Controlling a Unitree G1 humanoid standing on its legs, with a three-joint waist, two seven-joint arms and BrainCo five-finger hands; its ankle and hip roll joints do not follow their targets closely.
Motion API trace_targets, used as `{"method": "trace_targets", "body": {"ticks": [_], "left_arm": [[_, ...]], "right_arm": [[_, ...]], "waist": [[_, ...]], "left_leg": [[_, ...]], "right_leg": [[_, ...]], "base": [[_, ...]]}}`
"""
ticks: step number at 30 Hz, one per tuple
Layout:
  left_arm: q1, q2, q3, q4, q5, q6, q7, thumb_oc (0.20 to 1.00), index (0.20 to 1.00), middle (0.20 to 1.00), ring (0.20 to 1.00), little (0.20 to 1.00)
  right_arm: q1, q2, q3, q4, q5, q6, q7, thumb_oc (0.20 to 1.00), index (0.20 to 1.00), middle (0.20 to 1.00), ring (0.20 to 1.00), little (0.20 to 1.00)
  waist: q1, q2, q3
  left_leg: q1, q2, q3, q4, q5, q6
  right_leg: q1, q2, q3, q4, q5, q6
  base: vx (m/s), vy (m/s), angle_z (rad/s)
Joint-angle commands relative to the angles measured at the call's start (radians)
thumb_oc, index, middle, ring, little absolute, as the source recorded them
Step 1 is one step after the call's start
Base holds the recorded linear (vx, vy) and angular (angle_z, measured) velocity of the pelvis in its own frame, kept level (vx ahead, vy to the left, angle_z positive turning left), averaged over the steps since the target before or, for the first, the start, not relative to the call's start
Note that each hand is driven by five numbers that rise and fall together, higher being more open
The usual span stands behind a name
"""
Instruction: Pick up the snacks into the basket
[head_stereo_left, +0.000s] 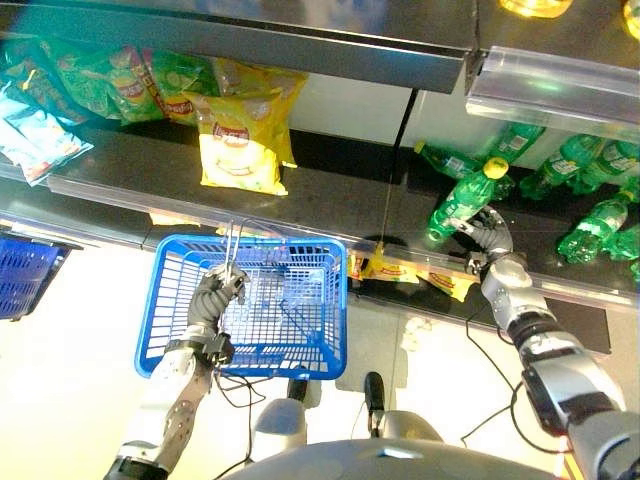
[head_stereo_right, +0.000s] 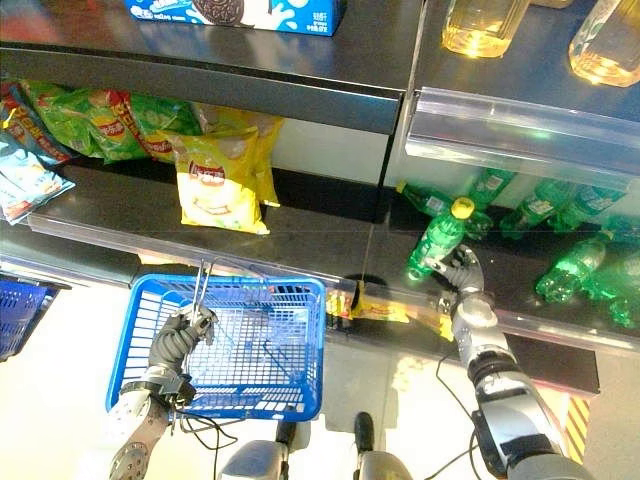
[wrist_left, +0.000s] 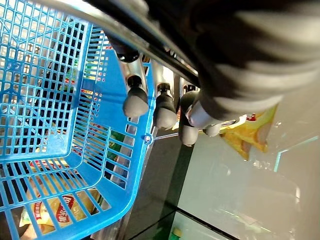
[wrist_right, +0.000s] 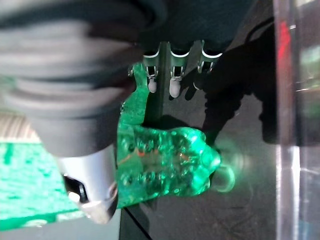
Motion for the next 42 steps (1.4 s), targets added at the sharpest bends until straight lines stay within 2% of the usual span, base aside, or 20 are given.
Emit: {"method": "trace_targets", "body": {"ticks": [1, 10, 16, 17, 18, 21, 25, 30, 34, 37, 38, 42], "left_arm": [[-0.057, 0.03, 0.022, -0.227, -0.042, -0.149, -0.02, 0.2, 0.2, 0.2, 0.2, 0.2], [-0.06, 0.051, 0.007, -0.267, -0.063, -0.152, -0.023, 0.2, 0.2, 0.2, 0.2, 0.2], [-0.066, 0.065, -0.004, -0.279, -0.071, -0.153, -0.031, 0.2, 0.2, 0.2, 0.2, 0.2], [-0.069, 0.066, -0.005, -0.277, -0.071, -0.153, -0.032, 0.2, 0.2, 0.2, 0.2, 0.2], [-0.074, 0.067, -0.01, -0.275, -0.072, -0.153, -0.034, 0.2, 0.2, 0.2, 0.2, 0.2], [-0.095, 0.068, -0.022, -0.272, -0.069, -0.153, -0.031, 0.2, 0.2, 0.2, 0.2, 0.2], [-0.128, 0.056, -0.023, -0.262, -0.058, -0.157, -0.02, 0.2, 0.2, 0.2, 0.2, 0.2], [-0.131, 0.036, -0.014, -0.247, -0.05, -0.161, 0.005, 0.2, 0.2, 0.2, 0.2, 0.2], [-0.142, 0.024, -0.004, -0.236, -0.04, -0.174, 0.01, 0.2, 0.2, 0.2, 0.2, 0.2], [-0.16, 0.019, -0.006, -0.229, -0.028, -0.185, 0.008, 0.2, 0.2, 0.2, 0.2, 0.2], [-0.177, 0.025, -0.011, -0.229, -0.015, -0.189, 0.01, 0.2, 0.2, 0.2, 0.2, 0.2], [-0.192, 0.032, -0.016, -0.228, -0.008, -0.193, 0.014, 0.2, 0.2, 0.2, 0.2, 0.2]], "right_arm": [[-0.136, -0.036, 0.05, 0.024, 0.037, -0.025, -0.004, 1.0, 1.0, 1.0, 1.0, 1.0], [-0.255, -0.054, 0.069, 0.131, 0.053, -0.015, -0.004, 1.0, 1.0, 1.0, 1.0, 1.0], [-0.305, -0.068, 0.057, 0.201, 0.069, -0.007, -0.002, 1.0, 1.0, 1.0, 1.0, 1.0], [-0.306, -0.074, 0.05, 0.206, 0.074, -0.006, -0.003, 0.297, 0.297, 0.297, 0.297, 0.297], [-0.306, -0.081, 0.038, 0.215, 0.087, -0.006, -0.005, 0.2, 0.2, 0.2, 0.2, 0.2], [-0.294, -0.102, 0.034, 0.216, 0.083, -0.013, -0.013, 0.2, 0.2, 0.2, 0.2, 0.2], [-0.231, -0.072, 0.039, 0.116, 0.078, -0.049, -0.03, 0.2, 0.2, 0.2, 0.2, 0.2], [-0.064, -0.005, 0.042, -0.185, -0.009, -0.099, -0.081, 0.2, 0.2, 0.2, 0.2, 0.2], [0.066, -0.015, 0.043, -0.459, -0.181, -0.123, -0.113, 0.2, 0.2, 0.2, 0.2, 0.2], [0.156, -0.04, 0.04, -0.673, -0.289, -0.145, -0.102, 0.2, 0.2, 0.2, 0.2, 0.2], [0.206, -0.053, 0.052, -0.804, -0.34, -0.159, -0.077, 0.2, 0.2, 0.2, 0.2, 0.2], [0.248, -0.061, 0.087, -0.915, -0.376, -0.172, -0.036, 0.2, 0.2, 0.2, 0.2, 0.2]], "waist": [[0.022, -0.02, -0.018], [0.053, -0.003, 0.013], [0.081, 0.025, 0.03], [0.087, 0.031, 0.032], [0.095, 0.039, 0.037], [0.106, 0.05, 0.034], [0.102, 0.049, 0.027], [0.08, 0.029, 0.012], [0.068, 0.015, 0.002], [0.061, 0.004, 0.003], [0.059, -0.002, 0.01], [0.062, -0.011, 0.014]], "left_leg": [[-0.082, -0.065, -0.043, 0.09, -0.049, 0.016], [-0.126, -0.081, -0.073, 0.119, -0.046, 0.016], [-0.165, -0.1, -0.113, 0.141, -0.039, 0.016], [-0.171, -0.103, -0.121, 0.144, -0.037, 0.015], [-0.18, -0.107, -0.131, 0.148, -0.034, 0.015], [-0.195, -0.114, -0.155, 0.152, -0.028, 0.016], [-0.193, -0.118, -0.173, 0.151, -0.024, 0.018], [-0.182, -0.114, -0.171, 0.153, -0.036, 0.025], [-0.177, -0.11, -0.163, 0.152, -0.042, 0.028], [-0.182, -0.107, -0.162, 0.156, -0.043, 0.028], [-0.191, -0.109, -0.167, 0.164, -0.043, 0.027], [-0.197, -0.109, -0.174, 0.166, -0.039, 0.026]], "right_leg": [[-0.092, -0.047, -0.073, 0.192, -0.082, 0.083], [-0.119, -0.053, -0.106, 0.22, -0.091, 0.084], [-0.138, -0.068, -0.145, 0.24, -0.099, 0.089], [-0.142, -0.072, -0.151, 0.243, -0.1, 0.089], [-0.146, -0.075, -0.16, 0.247, -0.102, 0.089], [-0.149, -0.085, -0.183, 0.25, -0.105, 0.089], [-0.131, -0.089, -0.205, 0.242, -0.109, 0.091], [-0.117, -0.089, -0.202, 0.236, -0.109, 0.094], [-0.112, -0.089, -0.194, 0.223, -0.103, 0.1], [-0.113, -0.091, -0.195, 0.22, -0.103, 0.102], [-0.117, -0.092, -0.199, 0.222, -0.106, 0.101], [-0.118, -0.092, -0.205, 0.222, -0.107, 0.101]], "base": [[-0.04, 0.004, 0.22], [-0.02, -0.002, 0.13], [-0.03, -0.005, 0.18], [-0.02, -0.006, 0.32], [-0.02, -0.007, 0.31], [0.01, -0.01, 0.25], [0.03, -0.002, 0.28], [0.02, 0.009, 0.08], [0.0, 0.0, 0.0], [-0.01, 0.0, 0.0], [-0.03, -0.001, -0.03], [-0.01, -0.011, 0.0]]}}
